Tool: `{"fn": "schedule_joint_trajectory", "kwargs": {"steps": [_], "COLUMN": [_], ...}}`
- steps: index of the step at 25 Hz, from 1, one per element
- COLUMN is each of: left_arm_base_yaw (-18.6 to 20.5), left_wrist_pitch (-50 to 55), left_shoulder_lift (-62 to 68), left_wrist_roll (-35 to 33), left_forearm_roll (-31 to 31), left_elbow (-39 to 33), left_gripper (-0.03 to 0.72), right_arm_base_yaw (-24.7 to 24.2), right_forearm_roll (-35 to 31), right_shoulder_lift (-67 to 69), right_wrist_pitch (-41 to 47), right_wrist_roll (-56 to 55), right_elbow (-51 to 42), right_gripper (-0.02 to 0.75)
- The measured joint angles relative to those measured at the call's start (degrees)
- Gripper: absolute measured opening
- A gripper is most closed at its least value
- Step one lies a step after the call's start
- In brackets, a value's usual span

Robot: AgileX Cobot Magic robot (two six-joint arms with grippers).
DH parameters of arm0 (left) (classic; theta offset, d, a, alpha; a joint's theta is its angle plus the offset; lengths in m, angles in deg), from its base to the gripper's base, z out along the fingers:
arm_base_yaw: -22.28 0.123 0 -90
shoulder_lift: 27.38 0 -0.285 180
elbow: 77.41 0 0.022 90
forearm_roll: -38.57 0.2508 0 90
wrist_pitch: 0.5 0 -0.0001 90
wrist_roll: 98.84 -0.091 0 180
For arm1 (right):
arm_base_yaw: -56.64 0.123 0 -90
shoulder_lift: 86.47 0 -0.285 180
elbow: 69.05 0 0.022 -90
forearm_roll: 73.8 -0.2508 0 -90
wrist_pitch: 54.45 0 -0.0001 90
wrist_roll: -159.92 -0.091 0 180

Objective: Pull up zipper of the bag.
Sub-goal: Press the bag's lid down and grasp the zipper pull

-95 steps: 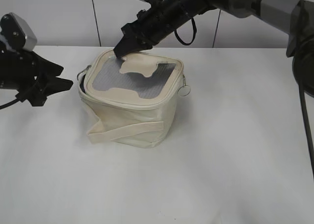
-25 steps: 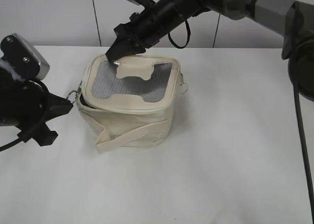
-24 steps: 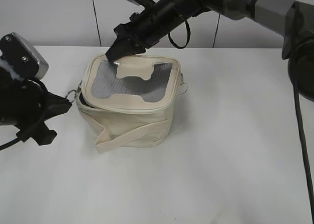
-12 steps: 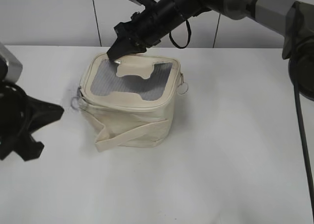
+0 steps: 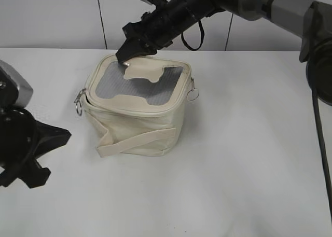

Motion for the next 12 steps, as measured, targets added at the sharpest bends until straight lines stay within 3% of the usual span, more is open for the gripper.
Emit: {"fn": "schedule_joint_trajectory", "kwargs": {"steps": [3,9,12], "left_arm_base_yaw": [0.9,8.4,13.3], "left_wrist_pitch": [-5.3,1.9,8.6], "left_shoulder_lift": [0.0,4.3,10.5], "left_wrist_roll": [0.1,0.1,-0.4], "left_forearm_roll": [-0.3,-0.4,-0.4], "left_elbow": [0.3,3.6,6.0], "left_gripper": [0.041,0.377,0.432], "right_arm_base_yaw": [0.0,0.0,0.0], "right_forearm_roll": [0.0,0.0,0.0], "right_shoulder_lift": [0.0,0.0,0.0], "right_wrist_pitch": [0.0,-0.1,-0.1], "right_wrist_roll": [0.0,-0.1,-0.1], "right_elbow": [0.0,0.0,0.0], "right_gripper": [0.043,0.043,0.043]}}
